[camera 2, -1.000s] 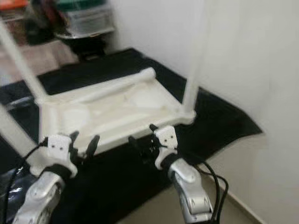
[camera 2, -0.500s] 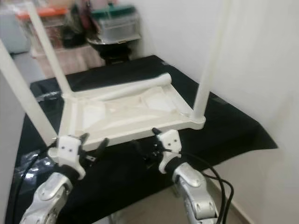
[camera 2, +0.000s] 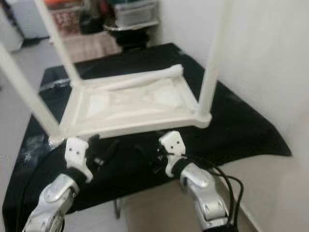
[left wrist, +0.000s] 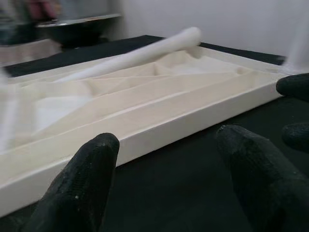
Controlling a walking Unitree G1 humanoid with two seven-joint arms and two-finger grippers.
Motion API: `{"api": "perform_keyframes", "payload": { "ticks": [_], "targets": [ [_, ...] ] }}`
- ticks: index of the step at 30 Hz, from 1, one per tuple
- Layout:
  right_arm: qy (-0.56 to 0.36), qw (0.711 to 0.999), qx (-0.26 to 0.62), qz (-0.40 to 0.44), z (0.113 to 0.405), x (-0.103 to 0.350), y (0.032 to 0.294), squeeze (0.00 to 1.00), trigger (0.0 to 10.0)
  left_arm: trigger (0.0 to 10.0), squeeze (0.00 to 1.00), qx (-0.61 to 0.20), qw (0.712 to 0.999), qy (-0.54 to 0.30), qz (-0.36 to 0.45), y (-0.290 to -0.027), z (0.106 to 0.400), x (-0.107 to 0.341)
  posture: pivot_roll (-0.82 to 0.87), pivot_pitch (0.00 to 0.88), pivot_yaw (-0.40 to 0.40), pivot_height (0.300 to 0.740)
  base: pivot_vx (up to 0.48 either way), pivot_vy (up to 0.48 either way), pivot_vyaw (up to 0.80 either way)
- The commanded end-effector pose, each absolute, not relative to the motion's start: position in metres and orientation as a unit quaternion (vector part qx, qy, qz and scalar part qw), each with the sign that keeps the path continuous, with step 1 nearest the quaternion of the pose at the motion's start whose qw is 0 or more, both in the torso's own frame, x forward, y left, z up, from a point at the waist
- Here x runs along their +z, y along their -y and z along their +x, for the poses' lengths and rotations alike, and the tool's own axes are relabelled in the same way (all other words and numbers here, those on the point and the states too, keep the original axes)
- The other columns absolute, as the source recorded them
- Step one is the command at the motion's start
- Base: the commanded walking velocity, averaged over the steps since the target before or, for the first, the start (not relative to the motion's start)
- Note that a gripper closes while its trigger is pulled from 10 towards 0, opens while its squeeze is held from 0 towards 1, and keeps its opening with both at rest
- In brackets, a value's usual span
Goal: Building children table
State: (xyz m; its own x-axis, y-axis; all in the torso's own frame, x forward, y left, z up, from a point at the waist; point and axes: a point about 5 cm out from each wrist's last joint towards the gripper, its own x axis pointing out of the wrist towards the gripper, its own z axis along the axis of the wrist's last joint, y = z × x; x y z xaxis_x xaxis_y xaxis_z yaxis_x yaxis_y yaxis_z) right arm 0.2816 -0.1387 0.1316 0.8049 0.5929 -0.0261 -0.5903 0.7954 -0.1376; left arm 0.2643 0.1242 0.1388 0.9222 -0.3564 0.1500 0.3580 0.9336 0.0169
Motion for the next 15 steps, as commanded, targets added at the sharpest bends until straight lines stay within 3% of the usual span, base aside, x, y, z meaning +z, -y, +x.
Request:
{"api": "perform_keyframes", "payload": {
  "ticks": [1, 9, 15],
  "targets": [
    [0.009, 0.943, 0.325, -0.067, 0.281, 0.131, 0.131, 0.0, 10.0, 10.0, 0.0, -0.175, 0.982, 0.066, -0.005, -0.129, 0.263, 0.135, -0.01, 0.088, 0.034, 0.74, 0.0, 0.0, 0.8],
    [0.004, 0.946, 0.317, -0.072, 0.286, 0.132, 0.132, 0.0, 10.0, 10.0, 0.0, -0.177, 0.982, 0.065, -0.005, -0.129, 0.264, 0.135, -0.01, 0.093, 0.036, 0.74, 0.0, 0.0, 0.79],
    [0.007, 0.952, 0.293, -0.086, 0.293, 0.136, 0.135, 0.0, 10.0, 10.0, 0.0, -0.182, 0.981, 0.065, -0.002, -0.129, 0.264, 0.136, -0.01, 0.095, 0.037, 0.74, 0.0, 0.0, 0.0]
  ]
}}
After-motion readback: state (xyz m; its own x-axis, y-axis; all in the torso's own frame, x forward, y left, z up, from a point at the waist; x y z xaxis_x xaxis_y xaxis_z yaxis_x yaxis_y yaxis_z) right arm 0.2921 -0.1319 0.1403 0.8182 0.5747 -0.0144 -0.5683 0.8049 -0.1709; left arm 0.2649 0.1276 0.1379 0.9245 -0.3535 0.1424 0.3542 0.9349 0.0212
